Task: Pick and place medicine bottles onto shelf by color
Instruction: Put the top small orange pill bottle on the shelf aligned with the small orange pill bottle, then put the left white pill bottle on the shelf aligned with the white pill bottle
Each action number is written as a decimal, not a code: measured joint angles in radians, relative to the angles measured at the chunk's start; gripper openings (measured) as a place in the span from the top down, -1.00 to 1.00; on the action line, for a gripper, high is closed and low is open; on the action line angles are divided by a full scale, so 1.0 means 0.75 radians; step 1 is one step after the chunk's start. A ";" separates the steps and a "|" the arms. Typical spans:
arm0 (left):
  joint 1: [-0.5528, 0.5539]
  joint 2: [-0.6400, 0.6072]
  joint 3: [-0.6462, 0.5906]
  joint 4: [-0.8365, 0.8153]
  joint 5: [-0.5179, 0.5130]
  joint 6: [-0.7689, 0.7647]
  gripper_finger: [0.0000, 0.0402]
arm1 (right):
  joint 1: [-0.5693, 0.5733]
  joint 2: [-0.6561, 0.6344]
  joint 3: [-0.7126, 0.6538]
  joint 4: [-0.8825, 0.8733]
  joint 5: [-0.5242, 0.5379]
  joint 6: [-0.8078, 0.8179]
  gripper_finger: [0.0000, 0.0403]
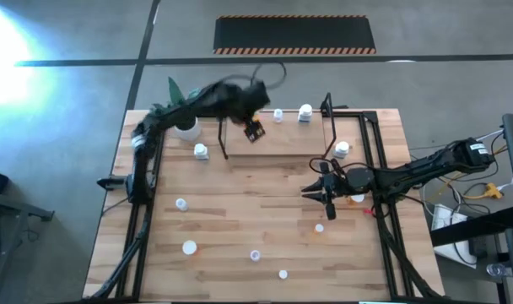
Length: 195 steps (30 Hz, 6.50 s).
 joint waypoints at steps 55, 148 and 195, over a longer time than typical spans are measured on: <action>-1.131 -0.216 -1.759 2.773 -0.457 -0.239 -0.38 | 0.765 0.346 0.508 -1.439 0.308 0.809 0.02; -0.991 -0.728 -2.044 1.715 -1.127 -0.791 -0.38 | -0.862 1.330 1.564 -0.767 -0.184 -0.440 0.49; -0.931 -0.737 -2.031 1.721 -1.163 -0.626 -0.38 | -0.768 0.718 1.165 -1.113 -0.349 -0.447 0.08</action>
